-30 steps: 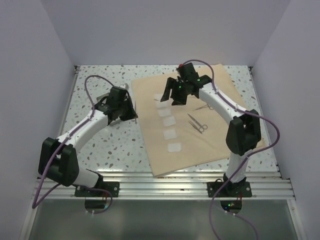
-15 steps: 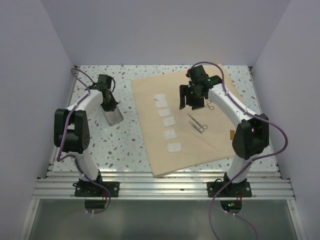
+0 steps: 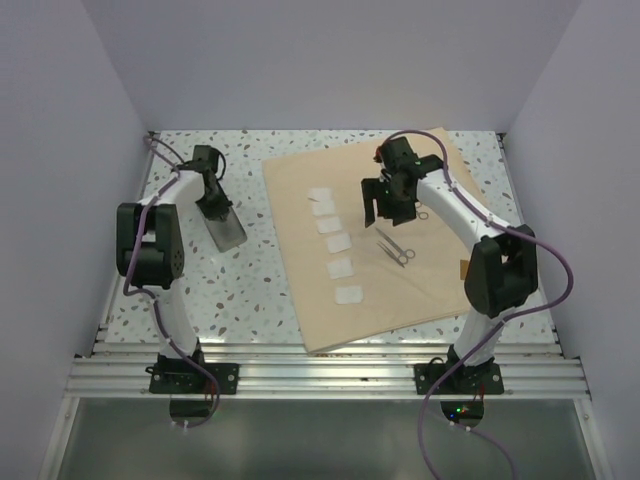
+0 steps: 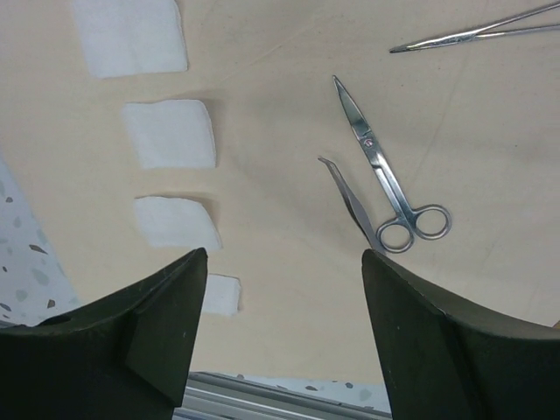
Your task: Prepare the surgical pack
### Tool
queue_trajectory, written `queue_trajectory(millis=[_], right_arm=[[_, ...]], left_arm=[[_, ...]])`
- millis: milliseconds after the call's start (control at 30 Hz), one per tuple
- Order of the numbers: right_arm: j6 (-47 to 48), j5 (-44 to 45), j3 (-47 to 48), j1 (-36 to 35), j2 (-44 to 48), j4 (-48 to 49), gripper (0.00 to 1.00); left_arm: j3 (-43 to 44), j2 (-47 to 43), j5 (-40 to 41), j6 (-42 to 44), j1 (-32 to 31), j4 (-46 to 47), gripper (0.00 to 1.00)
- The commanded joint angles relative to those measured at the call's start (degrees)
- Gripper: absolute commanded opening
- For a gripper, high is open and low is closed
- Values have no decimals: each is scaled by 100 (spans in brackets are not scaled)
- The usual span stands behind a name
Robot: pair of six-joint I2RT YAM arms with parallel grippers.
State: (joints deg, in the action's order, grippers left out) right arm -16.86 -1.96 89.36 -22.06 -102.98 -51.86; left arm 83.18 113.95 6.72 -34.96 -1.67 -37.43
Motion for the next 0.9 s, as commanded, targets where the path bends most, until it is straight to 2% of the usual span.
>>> queue_trajectory(millis=[0,67,133,167,200,267,400,500,700,867], right_arm=[[524,317,265,9,-248,-271,74],[736,581,353,9,-363,-360,71],[939,679,354,18,-538,-325,62],[983,662,336,18,-591,-299,53],[1035,601,328,9,-644,-247,47],[1088,582,214,9,-776,-185,42],[1141,661,-243,0,-715,17,43],[1185,670,-454,9,-741,166,45],[1177,609,-744,0,-943,457,44],[1159,556,-736,9,-1145,562,41]], left_arm=[[269,118,-197,191,35,25,15],[278,119,-206,235,35,-10,23],[252,23,-232,253,27,-19,32],[217,-22,-276,262,27,-36,36],[199,-92,-311,270,27,-54,40],[103,-206,-434,270,27,-89,47],[-187,-714,-628,262,27,-80,53],[-477,-1136,-865,279,0,-71,54],[-1206,-2138,-1427,314,-184,165,54],[-1576,-2632,-1489,323,-535,105,52]])
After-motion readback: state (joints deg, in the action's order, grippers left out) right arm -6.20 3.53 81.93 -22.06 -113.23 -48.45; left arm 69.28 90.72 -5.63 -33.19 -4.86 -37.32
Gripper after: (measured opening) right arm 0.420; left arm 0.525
